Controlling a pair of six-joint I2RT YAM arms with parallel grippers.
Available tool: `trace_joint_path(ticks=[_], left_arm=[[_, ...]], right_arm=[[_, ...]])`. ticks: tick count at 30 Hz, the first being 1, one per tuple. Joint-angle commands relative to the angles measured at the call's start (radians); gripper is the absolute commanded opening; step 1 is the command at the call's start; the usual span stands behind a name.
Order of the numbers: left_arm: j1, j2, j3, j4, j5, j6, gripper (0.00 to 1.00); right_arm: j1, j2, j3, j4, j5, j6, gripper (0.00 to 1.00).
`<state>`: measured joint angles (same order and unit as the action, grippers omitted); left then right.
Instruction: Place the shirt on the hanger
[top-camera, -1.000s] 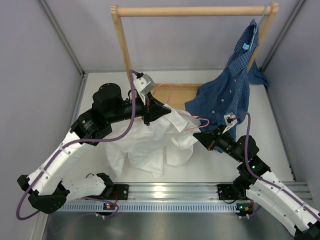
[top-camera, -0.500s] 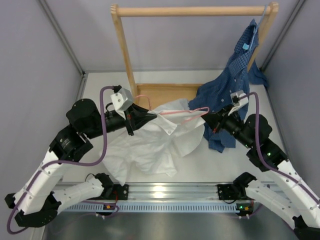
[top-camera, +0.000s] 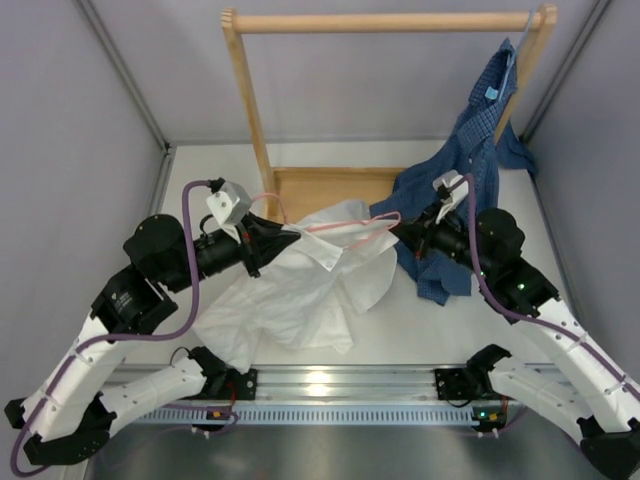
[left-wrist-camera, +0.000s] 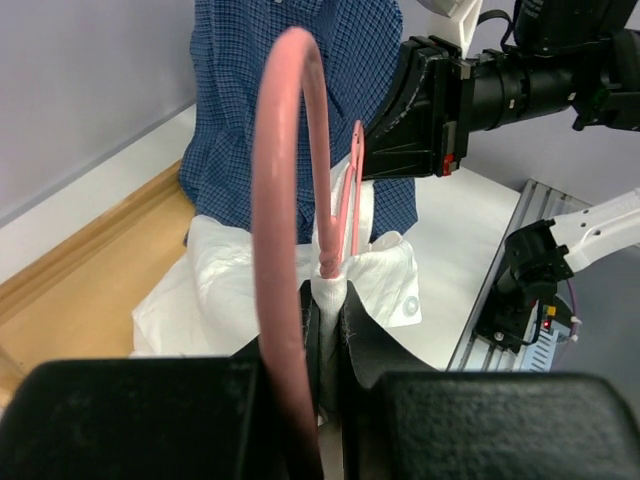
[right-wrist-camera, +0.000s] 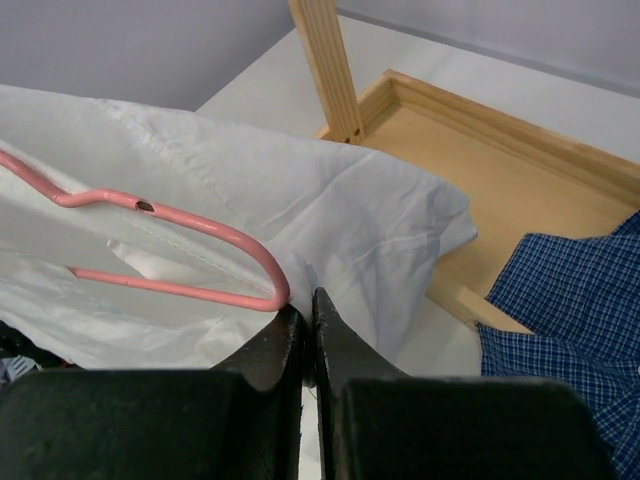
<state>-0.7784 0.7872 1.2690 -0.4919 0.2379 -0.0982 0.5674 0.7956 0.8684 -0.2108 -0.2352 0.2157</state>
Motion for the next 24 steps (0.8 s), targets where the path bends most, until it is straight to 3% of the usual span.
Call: trace_joint_path(ticks=[1,7,9,12,17,19,20,24], left_arm=[[0.011,-0.054,0.032,0.086,-0.005,-0.029,0.00],[0.011,-0.052,0.017,0.046,0.146,0.012,0.00],[0.011,-0.052,0.021,0.004,0.141,0.038,0.00],[0.011,-0.042,0.018,-0.025,0.026,0.064,0.00],[0.011,0.003,0.027,-0.020,0.034,0.049,0.00],[0.011,0.014,0.041,-0.020,0.038,0.035,0.00],[0.011,0.018,0.049,-0.016,0.037,0.031,0.00],[0.011,0.017,0.053,0.004,0.023,0.011,0.00]], right_arm=[[-0.122,0.028,-0.005,-0.006,0.126,-0.072,0.00],[-0.228,0.063,0.033,0.027,0.090,-0.067,0.00],[-0.268,0.073,0.047,0.027,0.062,-0.073,0.00],[-0.282,0.059,0.064,0.042,-0.025,-0.053,0.00],[-0.281,0.074,0.017,0.085,-0.355,0.025,0.01],[-0.282,0.047,-0.075,0.137,-0.424,0.071,0.16],[-0.281,0.001,-0.115,0.169,-0.450,0.105,0.31],[-0.278,-0.099,-0.334,0.434,-0.640,0.266,0.49]])
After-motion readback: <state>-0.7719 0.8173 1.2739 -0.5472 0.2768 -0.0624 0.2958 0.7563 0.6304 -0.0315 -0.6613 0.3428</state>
